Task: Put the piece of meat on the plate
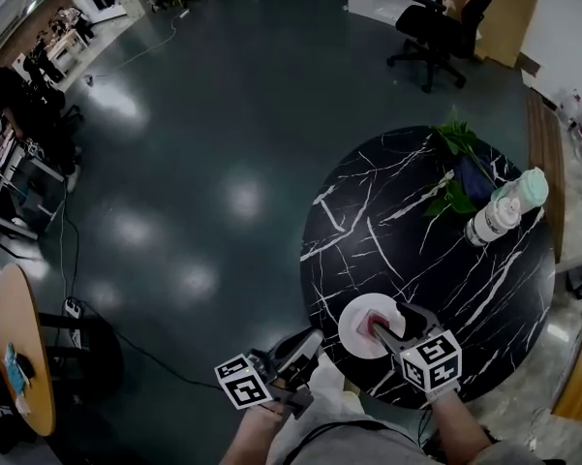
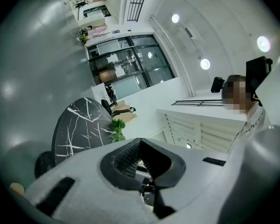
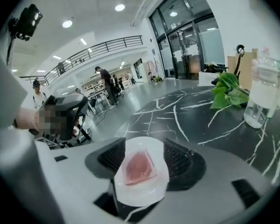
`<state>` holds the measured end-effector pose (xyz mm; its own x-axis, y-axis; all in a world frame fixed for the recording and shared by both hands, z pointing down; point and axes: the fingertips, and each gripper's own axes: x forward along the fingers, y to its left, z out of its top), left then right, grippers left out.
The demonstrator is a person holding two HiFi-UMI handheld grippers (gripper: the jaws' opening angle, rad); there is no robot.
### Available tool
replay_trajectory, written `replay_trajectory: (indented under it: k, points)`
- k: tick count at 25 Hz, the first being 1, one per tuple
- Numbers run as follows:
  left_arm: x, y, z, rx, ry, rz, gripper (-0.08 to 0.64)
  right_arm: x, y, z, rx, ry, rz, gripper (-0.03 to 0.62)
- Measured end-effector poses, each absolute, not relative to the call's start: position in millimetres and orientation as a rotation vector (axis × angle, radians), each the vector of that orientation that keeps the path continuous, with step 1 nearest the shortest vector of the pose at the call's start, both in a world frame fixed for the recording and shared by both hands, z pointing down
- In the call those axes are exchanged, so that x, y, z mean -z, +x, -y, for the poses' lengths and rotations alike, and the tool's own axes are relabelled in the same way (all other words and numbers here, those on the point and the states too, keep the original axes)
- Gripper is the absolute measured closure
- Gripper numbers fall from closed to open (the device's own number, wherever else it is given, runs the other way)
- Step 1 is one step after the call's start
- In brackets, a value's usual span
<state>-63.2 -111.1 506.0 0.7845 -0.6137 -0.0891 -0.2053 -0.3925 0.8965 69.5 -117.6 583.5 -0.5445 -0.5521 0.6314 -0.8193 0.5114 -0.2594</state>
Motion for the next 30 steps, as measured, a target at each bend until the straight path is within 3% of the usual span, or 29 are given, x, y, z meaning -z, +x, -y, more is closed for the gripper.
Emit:
replay_trajectory:
  k: [13,15,17,20,30]
  points:
    - [-481.8,-55.4,62.5,0.553,2.004,0.582,0.551,-522.8,58.4,57.8,-0.795,1.092,2.458,0.364]
    - [-478.6,-52.0,51.9,0.557,2.01,0.574,0.551,-514.5,55.7,43.2,-0.809,1.072,2.483,0.409]
    - [-474.0,-47.9,41.4,0.563,2.017,0.564,0.551,-505.2,55.7,30.7,-0.836,1.079,2.509,0.497]
    - [-464.9,-41.5,25.5,0.57,2.037,0.546,0.551,-490.2,56.5,13.2,-0.838,1.089,2.549,0.552]
    - [-441.1,-33.5,-13.4,0.578,2.097,0.54,0.551,-443.6,64.0,-25.3,-0.713,1.112,2.663,0.58]
